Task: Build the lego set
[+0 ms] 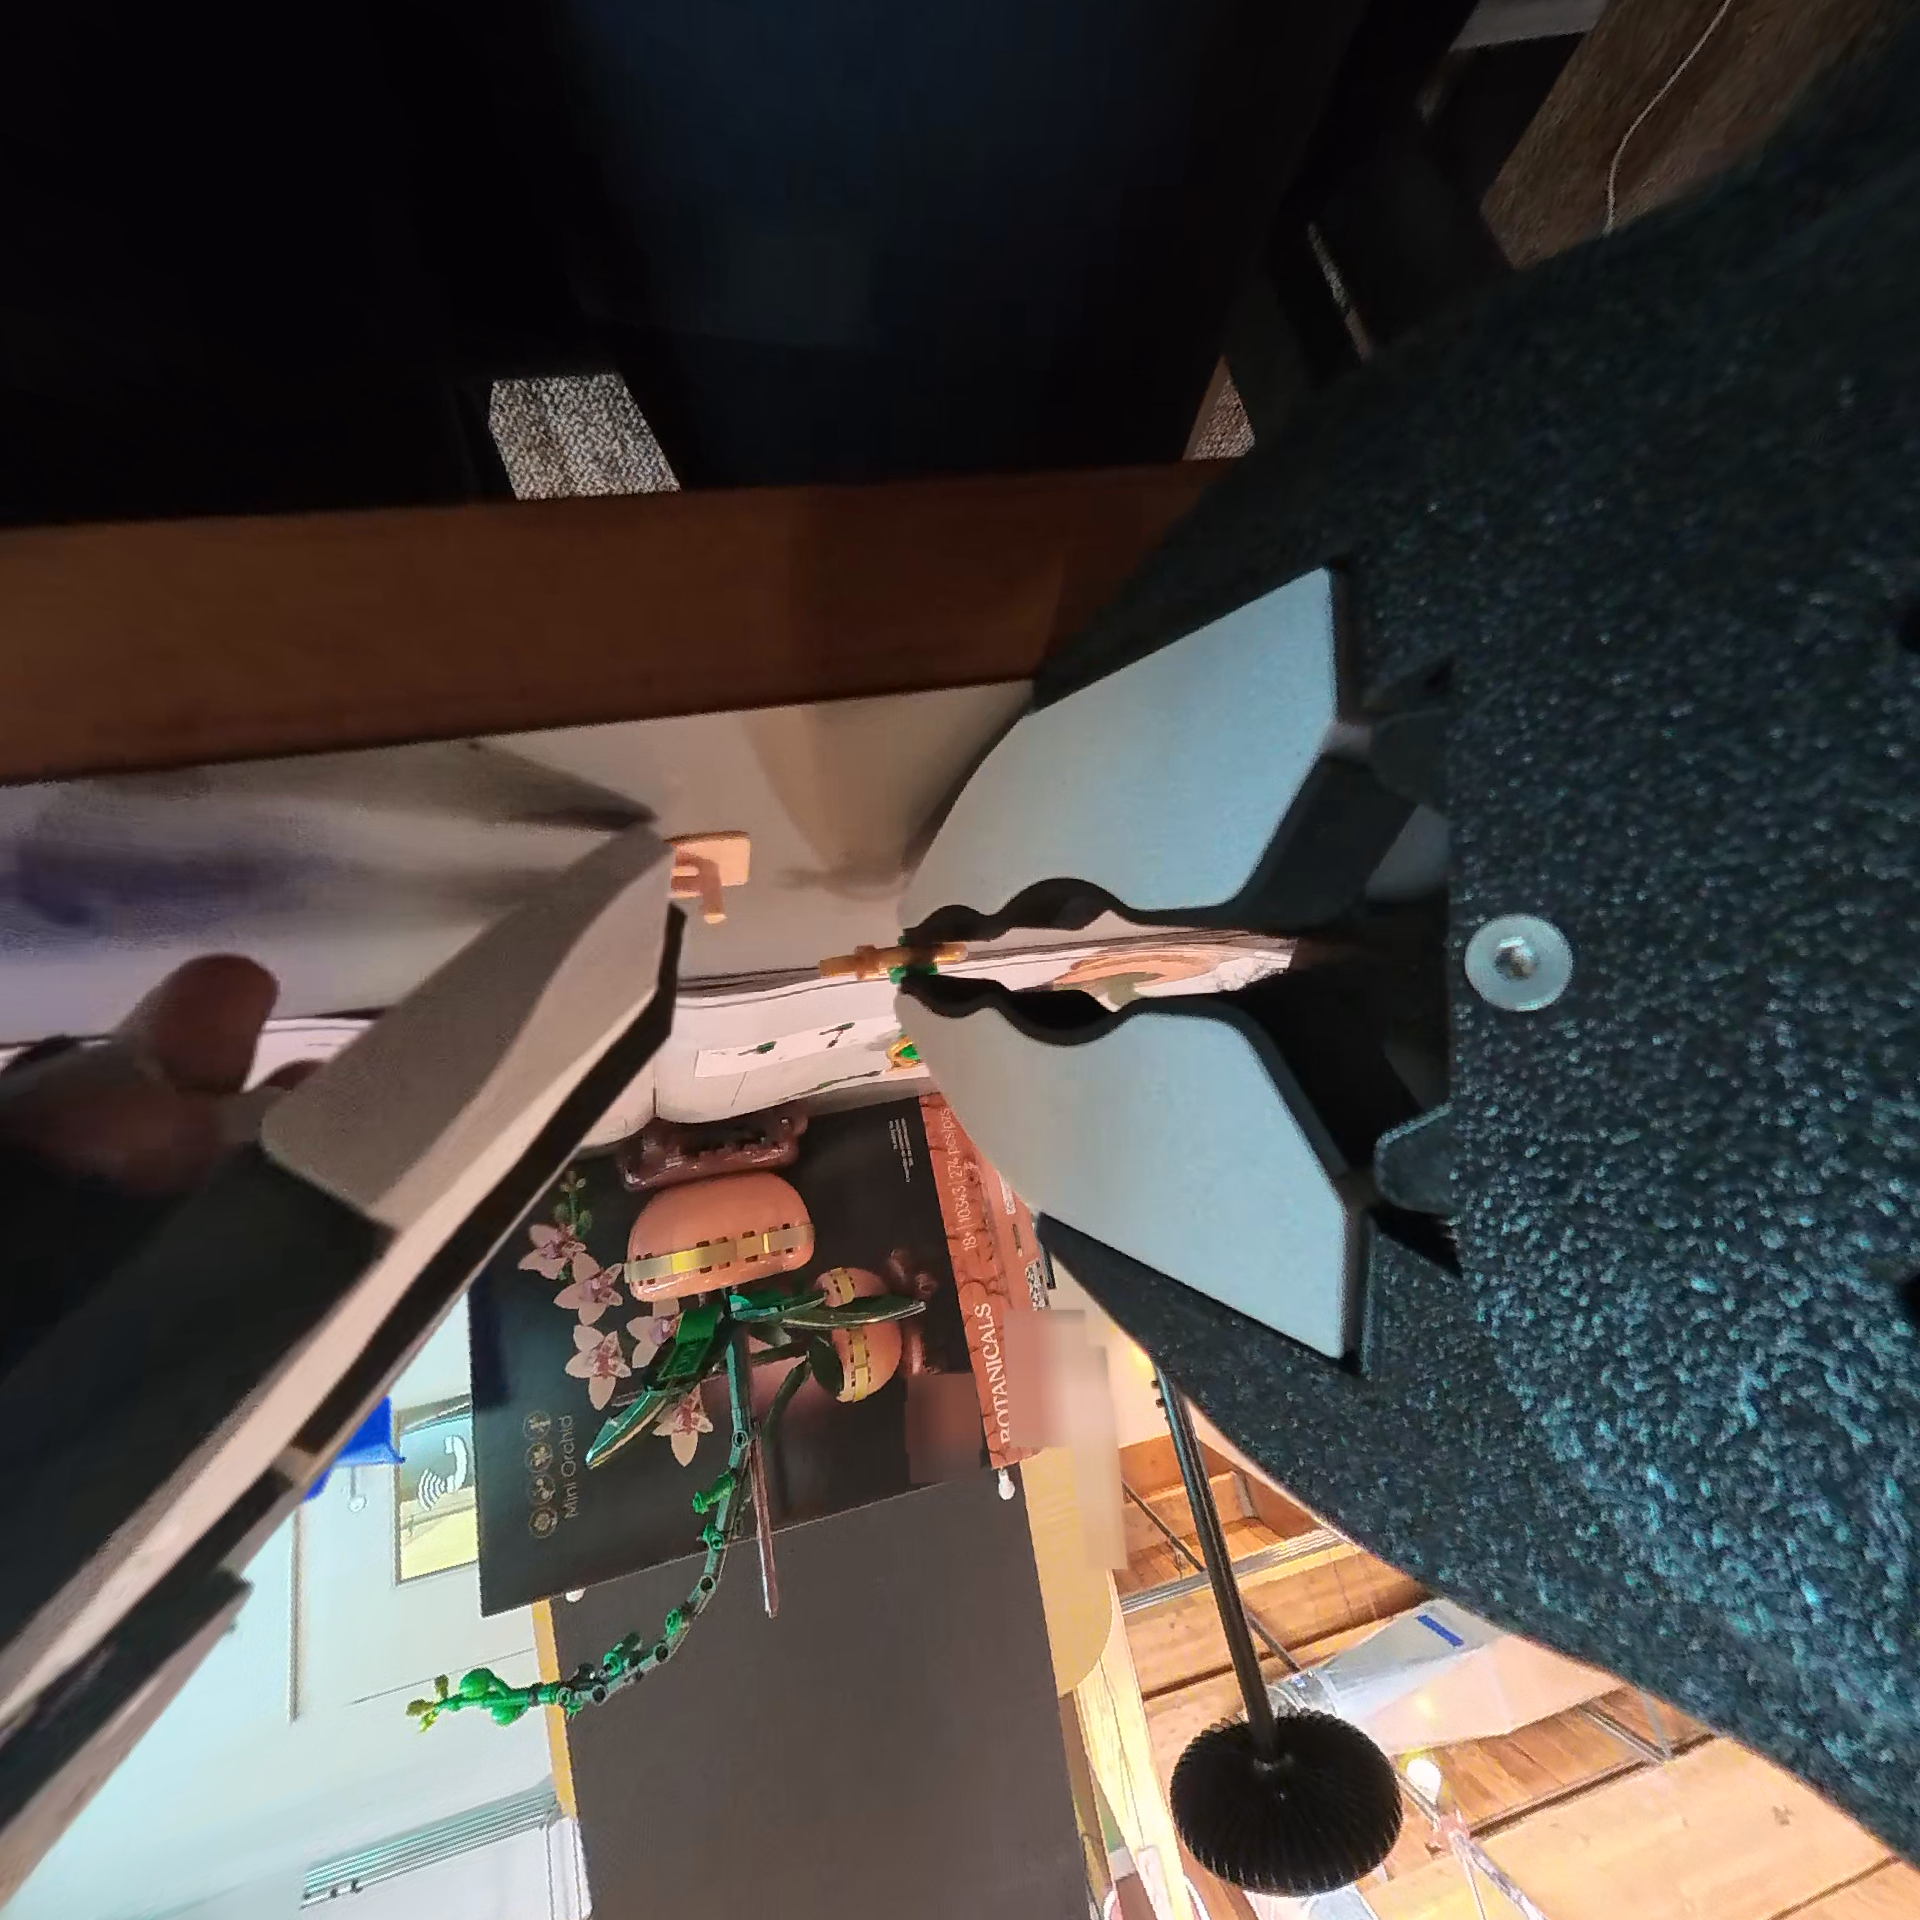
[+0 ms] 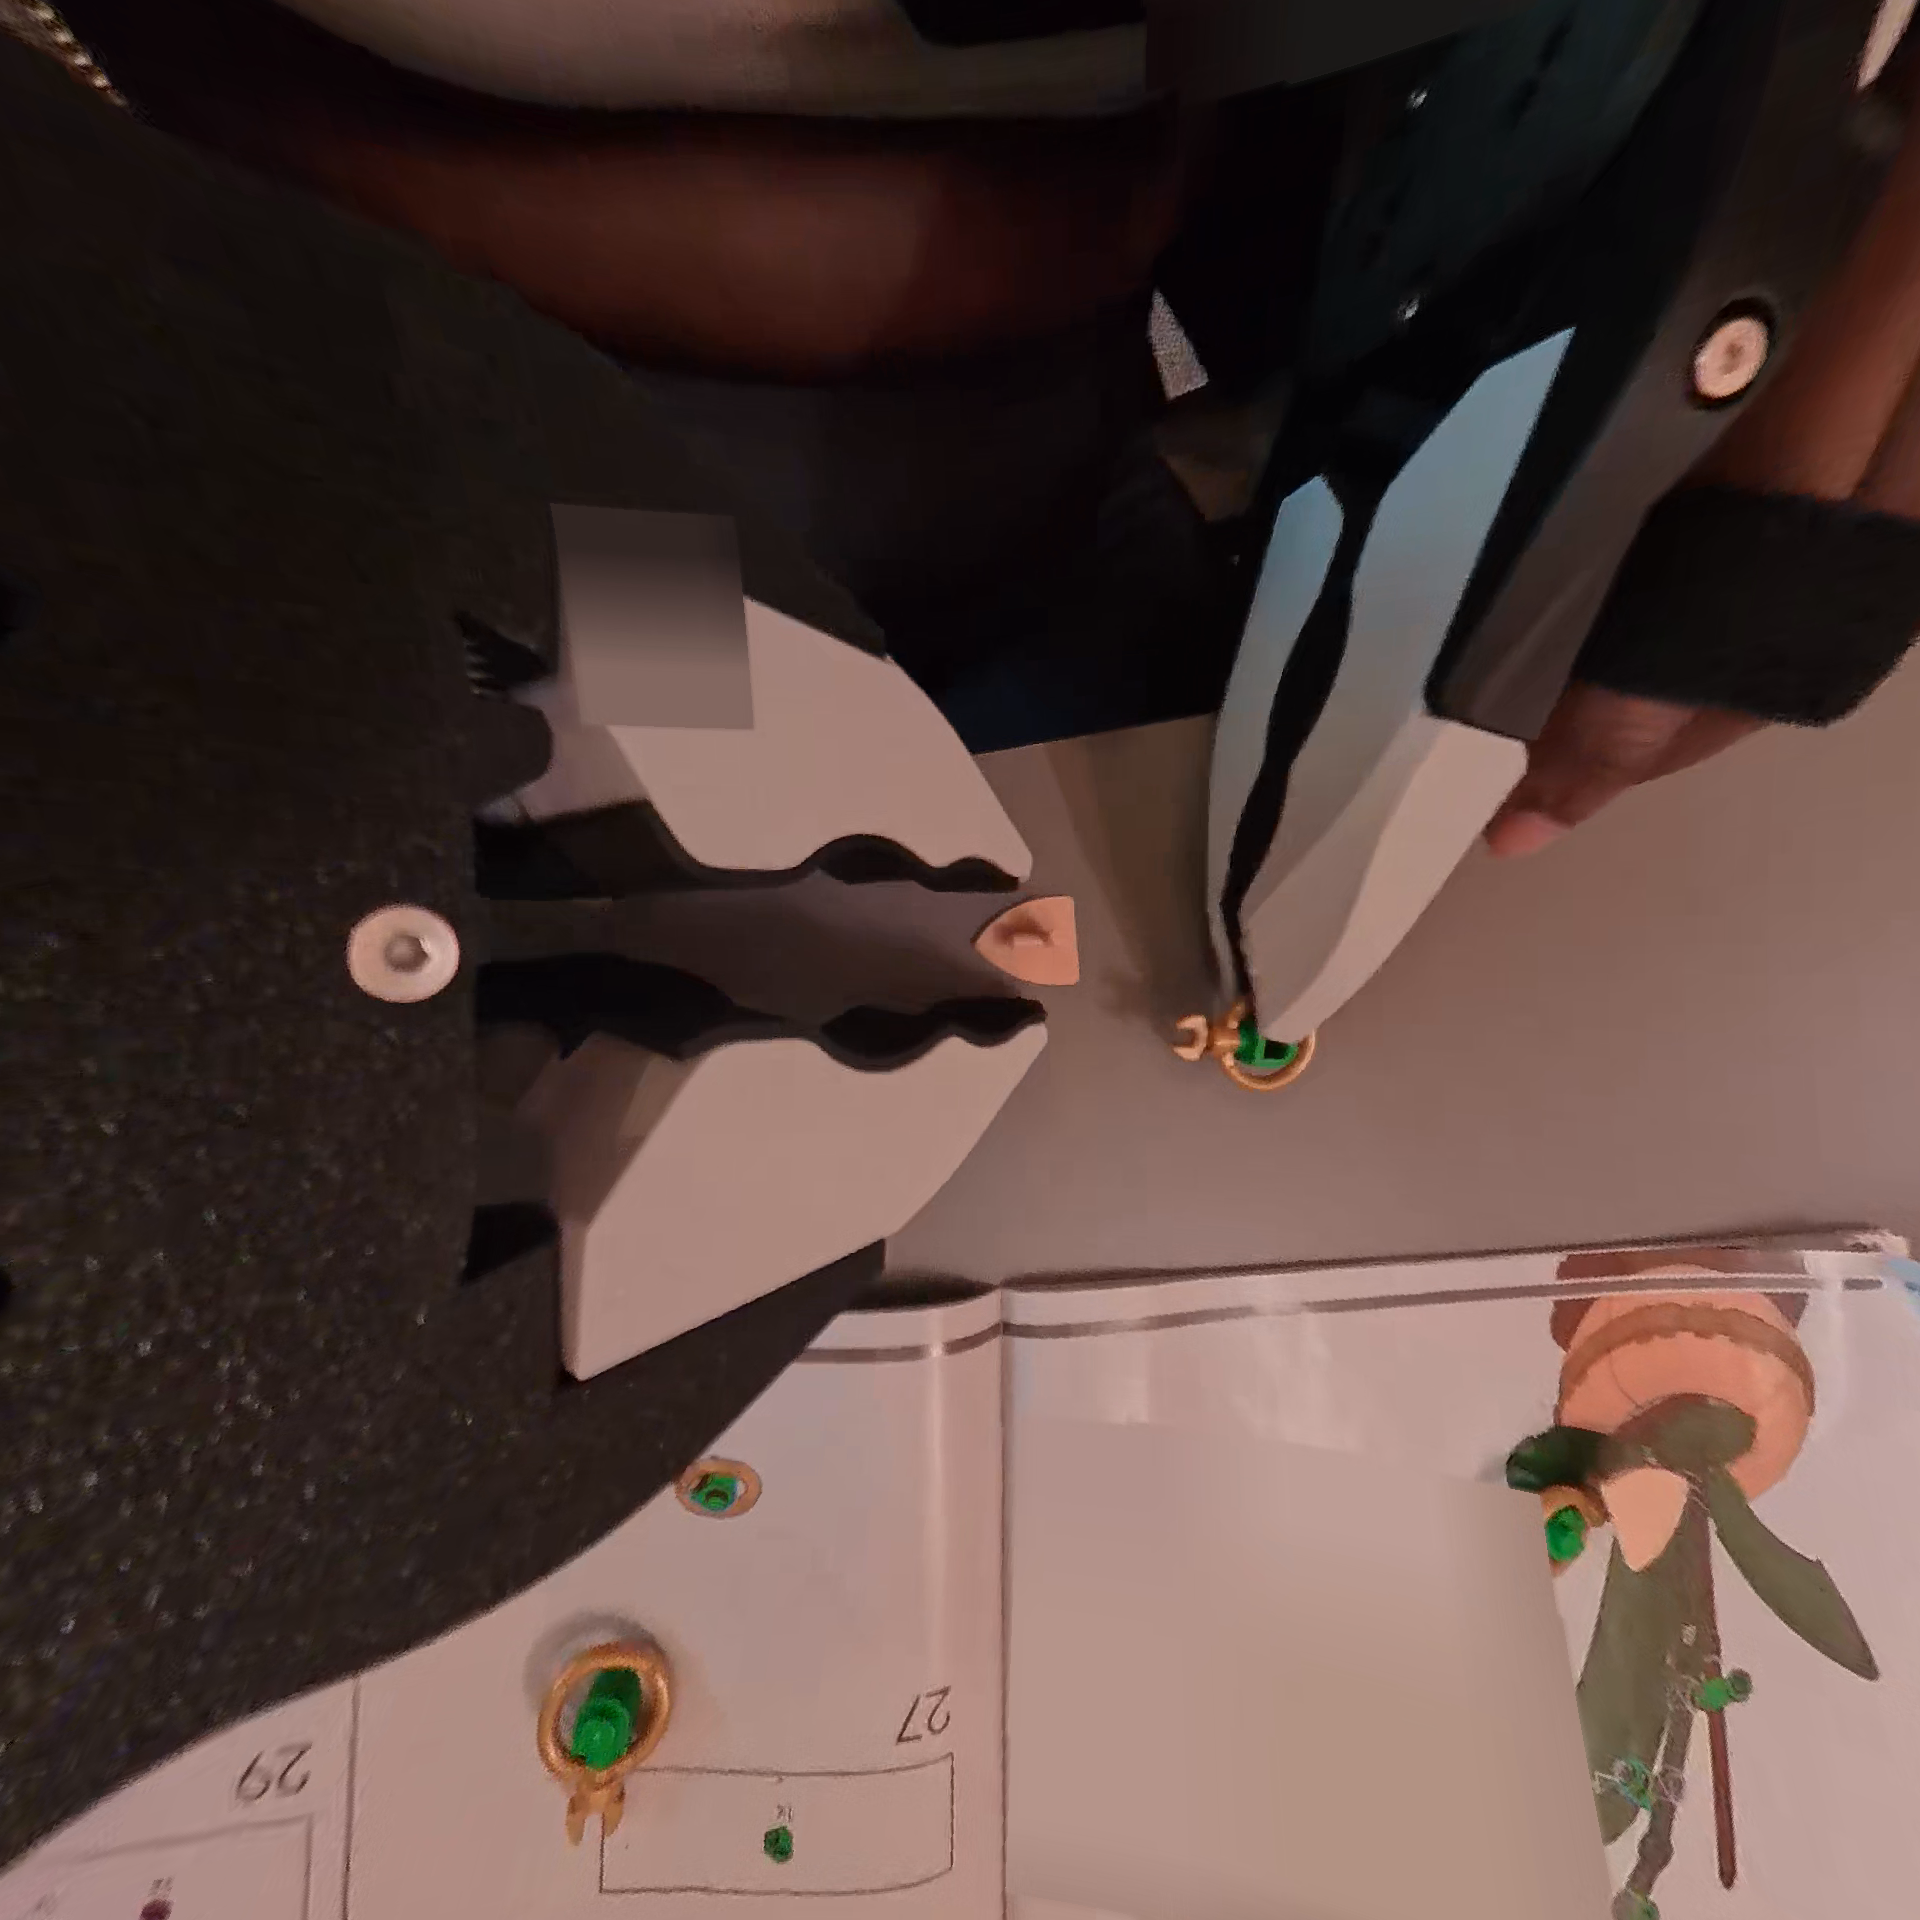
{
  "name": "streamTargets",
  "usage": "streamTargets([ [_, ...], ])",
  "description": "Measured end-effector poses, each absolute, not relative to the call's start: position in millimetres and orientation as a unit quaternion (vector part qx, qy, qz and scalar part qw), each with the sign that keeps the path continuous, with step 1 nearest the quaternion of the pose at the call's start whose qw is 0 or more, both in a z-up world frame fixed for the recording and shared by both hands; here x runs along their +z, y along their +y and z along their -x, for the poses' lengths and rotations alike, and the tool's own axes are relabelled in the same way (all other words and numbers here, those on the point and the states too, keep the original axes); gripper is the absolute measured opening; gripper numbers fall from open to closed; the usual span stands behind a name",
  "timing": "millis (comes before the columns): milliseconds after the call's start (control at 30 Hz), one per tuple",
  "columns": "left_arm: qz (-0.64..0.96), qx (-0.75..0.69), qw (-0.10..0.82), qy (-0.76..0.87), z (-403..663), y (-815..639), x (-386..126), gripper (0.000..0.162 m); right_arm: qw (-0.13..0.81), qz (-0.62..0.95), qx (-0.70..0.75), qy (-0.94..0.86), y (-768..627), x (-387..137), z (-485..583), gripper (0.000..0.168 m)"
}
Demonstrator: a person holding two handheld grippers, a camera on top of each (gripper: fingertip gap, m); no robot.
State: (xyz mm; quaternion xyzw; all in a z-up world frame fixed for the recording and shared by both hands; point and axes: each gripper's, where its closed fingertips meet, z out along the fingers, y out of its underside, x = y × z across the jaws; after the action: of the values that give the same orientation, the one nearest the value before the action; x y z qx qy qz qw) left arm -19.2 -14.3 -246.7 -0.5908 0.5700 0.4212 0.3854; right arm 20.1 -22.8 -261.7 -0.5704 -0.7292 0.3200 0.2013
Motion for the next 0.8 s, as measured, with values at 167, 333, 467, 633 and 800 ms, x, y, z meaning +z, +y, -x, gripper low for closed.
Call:
streamTargets([
  [167, 0.599, 0.410, 0.388, 0.568, 17.8, -17.0, -247.9, 0.006, 0.212, 0.584, 0.343, -0.704, -23.3, -262.6, -11.1, 0.011],
  [333, 0.601, 0.415, 0.386, 0.563, 15.7, -21.9, -247.7, 0.005, 0.233, 0.587, 0.342, -0.696, -17.9, -261.8, -6.6, 0.002],
  [467, 0.601, 0.441, 0.361, 0.561, 23.2, -26.6, -243.9, 0.006, 0.243, 0.583, 0.326, -0.703, -16.5, -261.6, -7.6, 0.003],
  [633, 0.619, 0.446, 0.341, 0.549, 34.2, -38.3, -241.5, 0.006, 0.262, 0.439, 0.332, -0.793, -27.7, -244.9, -3.3, 0.010],
  [800, 0.629, 0.443, 0.346, 0.538, 26.6, -40.9, -242.9, 0.006, 0.157, 0.305, 0.317, -0.884, -35.2, -249.1, 1.0, 0.014],
])
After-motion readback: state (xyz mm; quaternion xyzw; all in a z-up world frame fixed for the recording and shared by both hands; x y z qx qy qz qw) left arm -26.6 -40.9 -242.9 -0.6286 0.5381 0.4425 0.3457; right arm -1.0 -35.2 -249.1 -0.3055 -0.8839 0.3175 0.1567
